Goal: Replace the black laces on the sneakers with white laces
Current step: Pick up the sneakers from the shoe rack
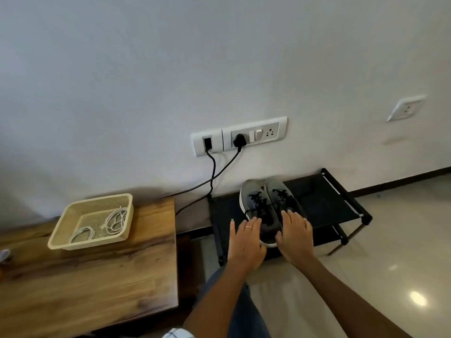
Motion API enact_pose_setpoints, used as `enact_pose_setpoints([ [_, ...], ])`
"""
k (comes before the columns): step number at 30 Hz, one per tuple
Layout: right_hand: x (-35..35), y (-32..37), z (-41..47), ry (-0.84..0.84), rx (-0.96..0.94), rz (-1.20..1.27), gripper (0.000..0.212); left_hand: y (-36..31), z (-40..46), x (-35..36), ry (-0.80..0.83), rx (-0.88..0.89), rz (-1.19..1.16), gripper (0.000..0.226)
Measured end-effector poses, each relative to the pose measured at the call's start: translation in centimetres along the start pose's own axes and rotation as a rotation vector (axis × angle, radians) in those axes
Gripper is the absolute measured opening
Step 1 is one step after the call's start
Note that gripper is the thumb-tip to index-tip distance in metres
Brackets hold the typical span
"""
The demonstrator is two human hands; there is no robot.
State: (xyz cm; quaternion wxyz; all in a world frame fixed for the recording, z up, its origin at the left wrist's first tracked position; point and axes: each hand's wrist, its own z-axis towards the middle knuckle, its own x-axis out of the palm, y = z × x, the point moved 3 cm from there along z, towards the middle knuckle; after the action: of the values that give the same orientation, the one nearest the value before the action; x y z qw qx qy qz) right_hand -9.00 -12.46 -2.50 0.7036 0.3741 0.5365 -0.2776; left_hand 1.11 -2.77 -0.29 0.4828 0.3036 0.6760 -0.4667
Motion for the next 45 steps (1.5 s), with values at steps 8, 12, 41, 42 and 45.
enact_pose_setpoints([
  [8, 2.9, -3.4, 3.5, 0.291, 0.161, -0.176, 0.044, -1.4, 5.4, 3.4, 0.148, -0.019, 0.068, 0.059],
  [12, 3.8, -4.2, 4.7, 0.338, 0.164, -0.198, 0.032, -1.8, 7.1, 4.8, 0.151, -0.051, 0.065, 0.044],
  [41, -4.1, 8.5, 0.4, -0.258, -0.135, 0.077, 0.032, 5.1, -3.3, -5.7, -0.525, -0.098, 0.159, 0.02],
  [42, -4.5, 9.8, -0.2, -0.272, -0.153, 0.092, 0.031, 6.0, -4.4, -6.3, -0.538, -0.104, 0.159, 0.021],
  [45, -5.4, 13.3, -2.1, -0.314, -0.175, 0.152, 0.03, 8.5, -7.5, -7.4, -0.538, -0.098, 0.179, 0.027],
])
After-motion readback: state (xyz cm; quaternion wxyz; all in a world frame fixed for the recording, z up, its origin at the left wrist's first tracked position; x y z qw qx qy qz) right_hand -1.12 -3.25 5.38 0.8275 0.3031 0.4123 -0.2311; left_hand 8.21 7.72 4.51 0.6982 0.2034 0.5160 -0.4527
